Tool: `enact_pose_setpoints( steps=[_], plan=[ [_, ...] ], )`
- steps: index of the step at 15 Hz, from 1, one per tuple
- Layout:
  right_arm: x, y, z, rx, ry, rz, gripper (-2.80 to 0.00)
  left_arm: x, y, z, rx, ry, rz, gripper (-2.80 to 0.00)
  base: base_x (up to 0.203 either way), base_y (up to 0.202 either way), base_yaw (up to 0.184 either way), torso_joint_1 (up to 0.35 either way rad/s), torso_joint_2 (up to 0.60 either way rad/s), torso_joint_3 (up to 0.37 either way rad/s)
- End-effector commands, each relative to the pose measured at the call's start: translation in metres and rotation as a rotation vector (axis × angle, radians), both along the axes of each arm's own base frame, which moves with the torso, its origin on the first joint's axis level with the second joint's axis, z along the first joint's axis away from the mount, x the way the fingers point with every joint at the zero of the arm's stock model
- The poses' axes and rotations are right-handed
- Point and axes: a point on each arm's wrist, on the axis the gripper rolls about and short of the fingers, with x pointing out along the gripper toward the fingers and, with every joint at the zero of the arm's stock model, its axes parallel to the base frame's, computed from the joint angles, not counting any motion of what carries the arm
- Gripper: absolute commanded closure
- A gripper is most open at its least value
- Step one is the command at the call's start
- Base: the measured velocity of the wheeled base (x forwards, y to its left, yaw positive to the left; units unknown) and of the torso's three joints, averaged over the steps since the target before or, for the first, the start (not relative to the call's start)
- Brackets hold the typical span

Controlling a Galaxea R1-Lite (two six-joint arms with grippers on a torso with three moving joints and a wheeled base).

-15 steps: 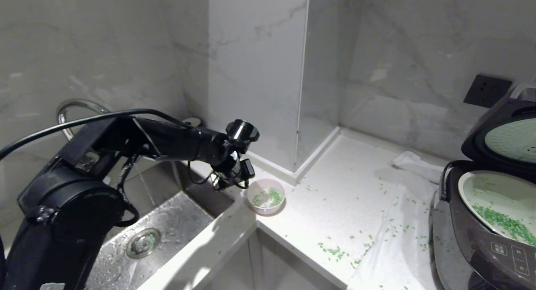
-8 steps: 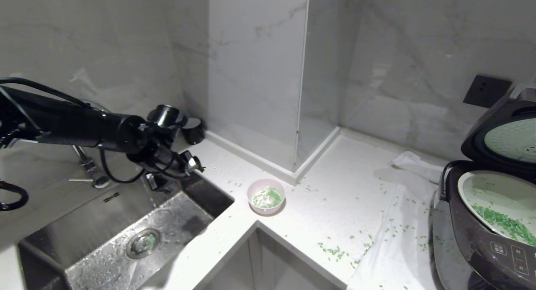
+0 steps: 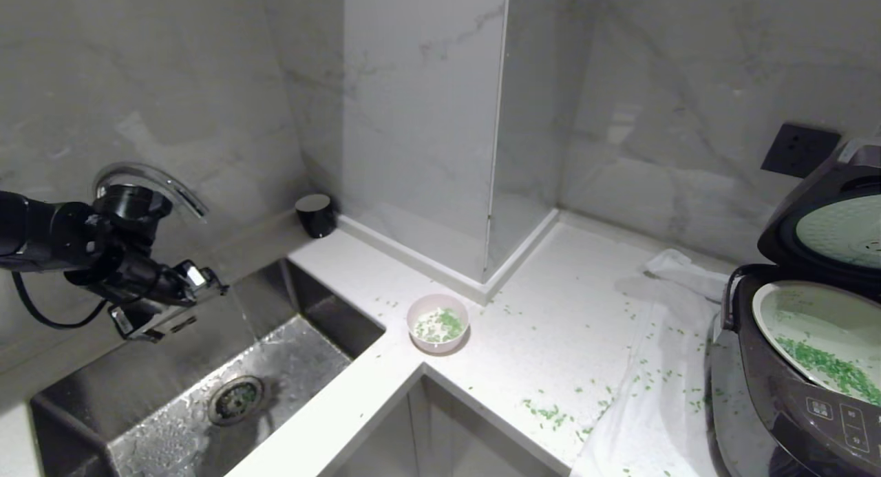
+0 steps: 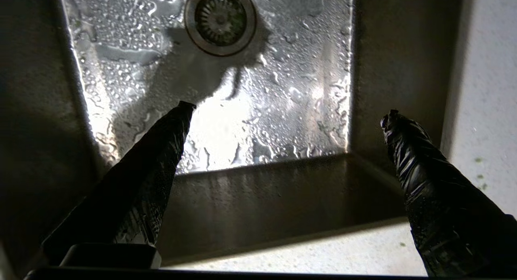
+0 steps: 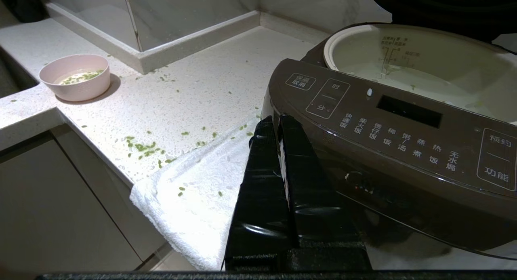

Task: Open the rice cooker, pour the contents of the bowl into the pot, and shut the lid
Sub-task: Turn off the tap

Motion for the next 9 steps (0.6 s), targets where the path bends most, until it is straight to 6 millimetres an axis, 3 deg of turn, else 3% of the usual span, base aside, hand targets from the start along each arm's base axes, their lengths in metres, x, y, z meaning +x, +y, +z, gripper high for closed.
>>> enact_pose_setpoints(
  steps=[1, 3, 4, 9],
  plan=[
    [0.000, 0.000, 0.000, 0.000, 0.001, 0.001, 0.00, 0.002, 0.033, -0.012, 0.014, 0.014, 0.063, -2.80, 0.000, 0.000, 0.000, 0.000, 0.00, 0.000],
    [0.000, 0.000, 0.000, -0.001, 0.001, 0.001, 0.00, 0.009, 0.055, -0.017, 0.042, -0.007, 0.083, -2.80, 0.000, 0.000, 0.000, 0.000, 0.00, 0.000],
    [0.000, 0.000, -0.001, -0.001, 0.003, 0.001, 0.00, 0.011, 0.060, -0.018, 0.046, -0.010, 0.089, 0.00, 0.000, 0.000, 0.000, 0.000, 0.00, 0.000],
    [0.000, 0.000, -0.001, -0.001, 0.002, 0.001, 0.00, 0.033, 0.084, -0.040, 0.051, 0.009, 0.120, 0.00, 0.000, 0.000, 0.000, 0.000, 0.00, 0.000]
  ],
)
